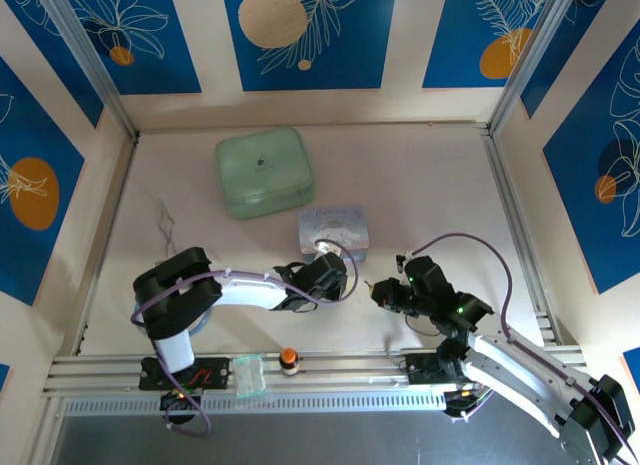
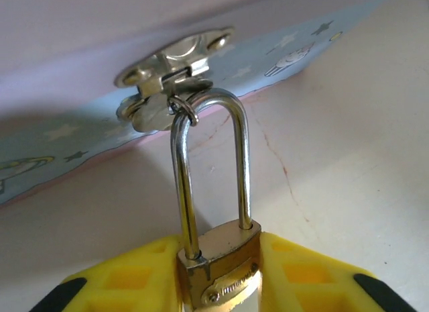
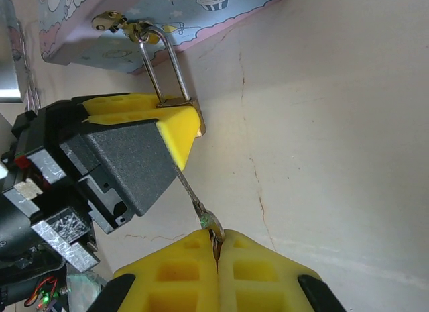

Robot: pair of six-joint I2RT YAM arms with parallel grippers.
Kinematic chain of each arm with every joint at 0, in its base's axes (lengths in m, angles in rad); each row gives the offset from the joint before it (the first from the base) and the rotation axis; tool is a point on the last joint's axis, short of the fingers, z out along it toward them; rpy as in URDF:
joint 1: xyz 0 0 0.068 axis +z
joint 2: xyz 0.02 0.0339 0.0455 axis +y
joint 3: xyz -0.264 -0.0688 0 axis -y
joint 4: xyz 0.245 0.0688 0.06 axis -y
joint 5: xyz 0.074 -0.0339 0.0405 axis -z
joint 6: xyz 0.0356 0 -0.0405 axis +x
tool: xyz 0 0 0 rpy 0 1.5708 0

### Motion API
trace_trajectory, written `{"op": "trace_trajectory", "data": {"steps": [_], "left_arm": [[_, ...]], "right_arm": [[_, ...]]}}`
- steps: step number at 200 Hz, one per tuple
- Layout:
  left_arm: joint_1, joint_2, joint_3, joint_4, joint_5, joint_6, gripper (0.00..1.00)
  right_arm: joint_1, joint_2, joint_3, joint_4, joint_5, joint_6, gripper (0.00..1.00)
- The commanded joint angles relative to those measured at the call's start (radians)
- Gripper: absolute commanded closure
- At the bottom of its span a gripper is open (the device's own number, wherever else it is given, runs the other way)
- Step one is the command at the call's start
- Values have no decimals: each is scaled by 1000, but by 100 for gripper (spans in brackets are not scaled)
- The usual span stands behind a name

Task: Unlock a padlock with a key

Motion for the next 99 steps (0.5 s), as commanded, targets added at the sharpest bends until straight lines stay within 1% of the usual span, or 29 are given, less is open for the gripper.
{"op": "trace_trajectory", "data": {"steps": [1,5,13,41,48,73,99], "left_arm": [[6,-7,9,13,1,-22,77],[6,-8,7,18,0,-28,79],[6,-11,1,26,1,-42,81],[6,-26,-22,64,12,-102,82],[6,-27,-24,65,11,-116,86],[6,-23,-16,44,0,-135,87],[6,-4,-6,-10,-27,-166,87]], "right_arm": [[-5,-1,-17,31,-29,23,100],[-5,2,-19,37,-30,26,100],[-5,10,-24,56,-37,38,100],[-5,74,-55,196,-93,104,100],[-5,99,-53,216,-98,111,100],[-5,175,-35,235,-95,106,100],[-15,210,-29,244,-93,103,100]]}}
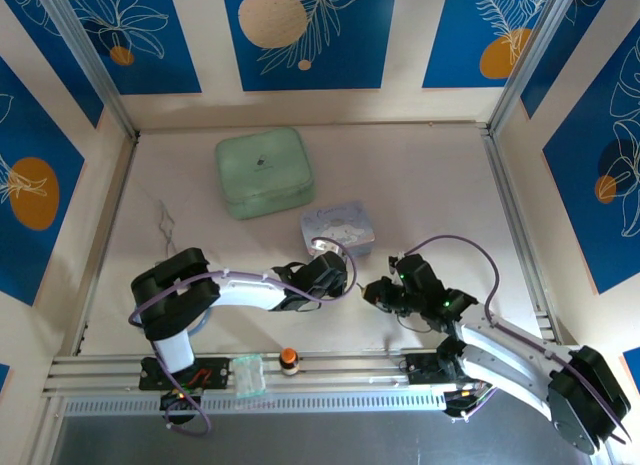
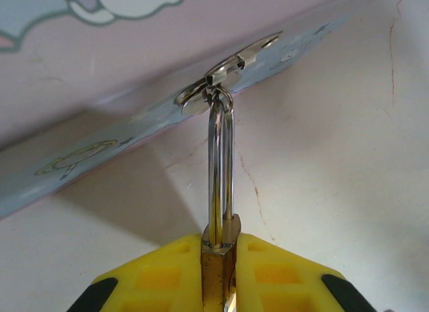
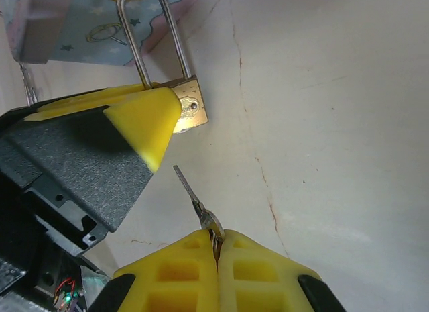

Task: Unlock a padlock with a key

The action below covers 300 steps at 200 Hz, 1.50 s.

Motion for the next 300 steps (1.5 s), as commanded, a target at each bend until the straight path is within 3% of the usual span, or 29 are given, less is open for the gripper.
{"op": "trace_trajectory", "data": {"steps": [1,36,71,96,165,194,300], "left_arm": [[6,8,2,-64,-32,-55,88],[6,-6,-59,3,-26,-196,89],[7,-47,-122,102,-9,-379,90],[6,-63,-167,181,-7,-485,92],[8,10,-297,537,16,-781,100],[7,11,-302,542,2,-827,100],[7,7,-309,534,-35,-906,100]], "right_arm": [[-11,19,10,42,-22,15,100],[-28,37,5,57,-51,47,100],[-84,164,-28,232,-245,147,100],[-83,232,3,260,-283,145,100],[-115,385,-9,419,-403,191,100],[-133,410,-39,491,-397,220,100],[-163,350,-44,448,-355,251,100]]}}
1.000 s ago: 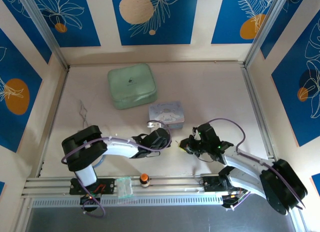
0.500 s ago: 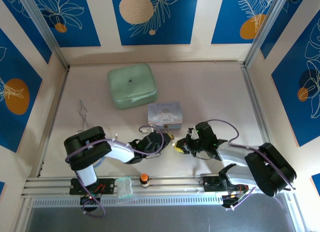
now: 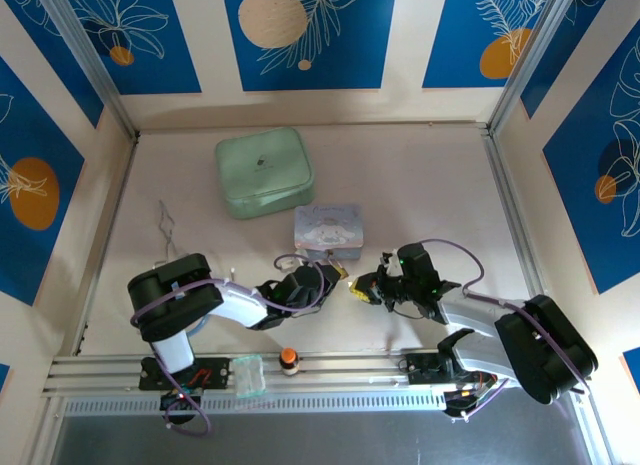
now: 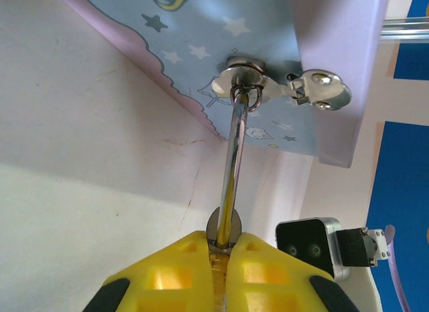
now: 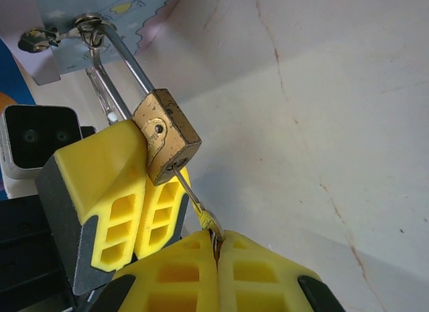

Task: Unlock a padlock with a key

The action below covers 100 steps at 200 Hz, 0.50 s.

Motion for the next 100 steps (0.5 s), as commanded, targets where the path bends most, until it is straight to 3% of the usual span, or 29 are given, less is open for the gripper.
{"op": "trace_trajectory", "data": {"steps": [1,100], "left_arm": [[6,25,-16,-65,-22,-45,100],[-9,65,-20,5,-31,-51,100]], "right_arm": [[-4,-2,-9,2,6,23,100],[-9,76,-21,132,-3,71,100]]}}
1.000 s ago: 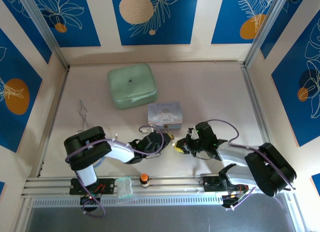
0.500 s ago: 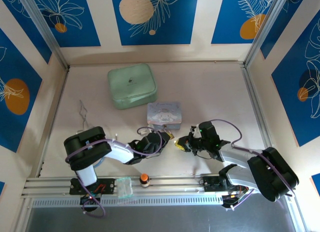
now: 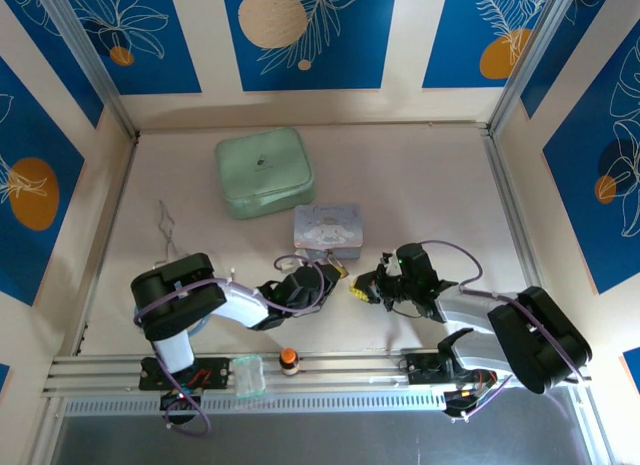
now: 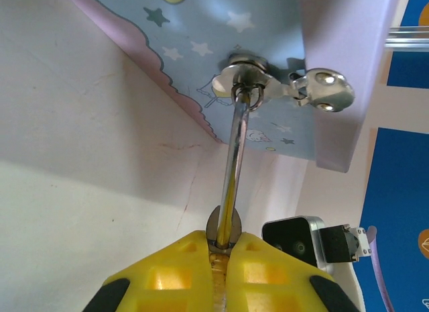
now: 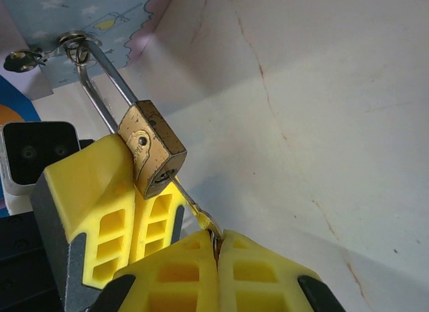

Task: Unlock a padlock with a key

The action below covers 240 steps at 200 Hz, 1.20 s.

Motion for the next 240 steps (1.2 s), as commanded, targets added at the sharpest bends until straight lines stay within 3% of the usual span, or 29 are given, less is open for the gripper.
{"op": "trace_trajectory", "data": {"steps": [1,95,154,190,240], "left_arm": [[-8,43,-20,-31,-16,-33,100],[-19,80,-14,26,12,24,100],[-20,71,4,-29,28,57,100],[-22,77,-3,18,43,57,100],[-23,84,-3,27,42,43,100]], "right_arm": [[-4,14,-16,58,-9,28,100],[-70,138,42,145,-179,-1,100],[-88,116,55,75,-188,-43,100],[-138,142,86,48,-215,-94,100],[-115,166,88,77,-223,-89,100]]}}
